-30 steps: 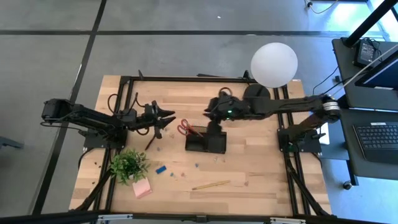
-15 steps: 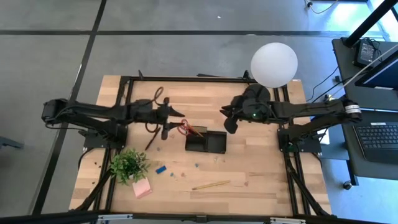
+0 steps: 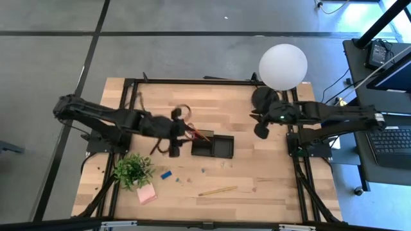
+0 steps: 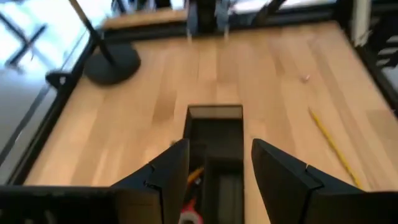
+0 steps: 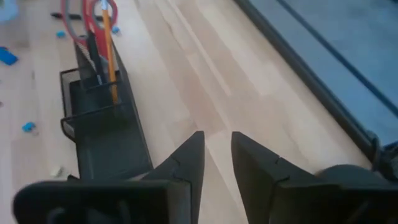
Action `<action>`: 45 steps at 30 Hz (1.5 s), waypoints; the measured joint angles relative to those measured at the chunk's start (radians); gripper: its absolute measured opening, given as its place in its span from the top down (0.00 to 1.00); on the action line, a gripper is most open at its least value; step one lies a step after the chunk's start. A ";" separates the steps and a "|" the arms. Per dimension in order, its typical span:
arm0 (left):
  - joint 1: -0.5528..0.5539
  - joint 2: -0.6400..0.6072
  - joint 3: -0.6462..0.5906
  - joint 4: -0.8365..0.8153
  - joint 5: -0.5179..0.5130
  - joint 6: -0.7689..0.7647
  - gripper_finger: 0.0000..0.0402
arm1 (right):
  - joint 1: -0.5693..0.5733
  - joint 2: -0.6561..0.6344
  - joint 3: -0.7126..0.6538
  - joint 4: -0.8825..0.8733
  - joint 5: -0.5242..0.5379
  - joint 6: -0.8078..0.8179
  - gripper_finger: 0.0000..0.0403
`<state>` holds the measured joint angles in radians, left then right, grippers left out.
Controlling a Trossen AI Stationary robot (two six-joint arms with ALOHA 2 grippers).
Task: Pick and place office supplies into organizer
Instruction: Put the light yellow pencil into the black desk organizer
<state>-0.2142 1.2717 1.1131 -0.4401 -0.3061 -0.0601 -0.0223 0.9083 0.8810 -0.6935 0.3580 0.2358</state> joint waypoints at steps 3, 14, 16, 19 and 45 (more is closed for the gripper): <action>-0.051 0.110 0.093 -0.101 -0.024 -0.087 0.58 | 0.000 -0.085 -0.053 0.033 -0.003 -0.005 0.79; -0.151 0.464 0.412 -0.347 0.184 -0.311 0.58 | 0.000 -0.199 -0.222 0.150 -0.084 0.023 0.79; -0.169 0.517 0.471 -0.384 0.222 -0.341 0.58 | 0.000 -0.199 -0.239 0.153 -0.091 0.022 0.79; -0.196 0.586 0.544 -0.435 0.255 -0.379 0.58 | 0.000 -0.198 -0.261 0.155 -0.092 0.024 0.79; -0.265 0.889 0.654 -0.452 0.373 -0.548 0.58 | 0.000 -0.197 -0.269 0.211 -0.090 0.105 0.79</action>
<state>-0.4794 2.1609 1.7668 -0.8918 0.0673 -0.6080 -0.0221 0.7109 0.6121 -0.4828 0.2680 0.3406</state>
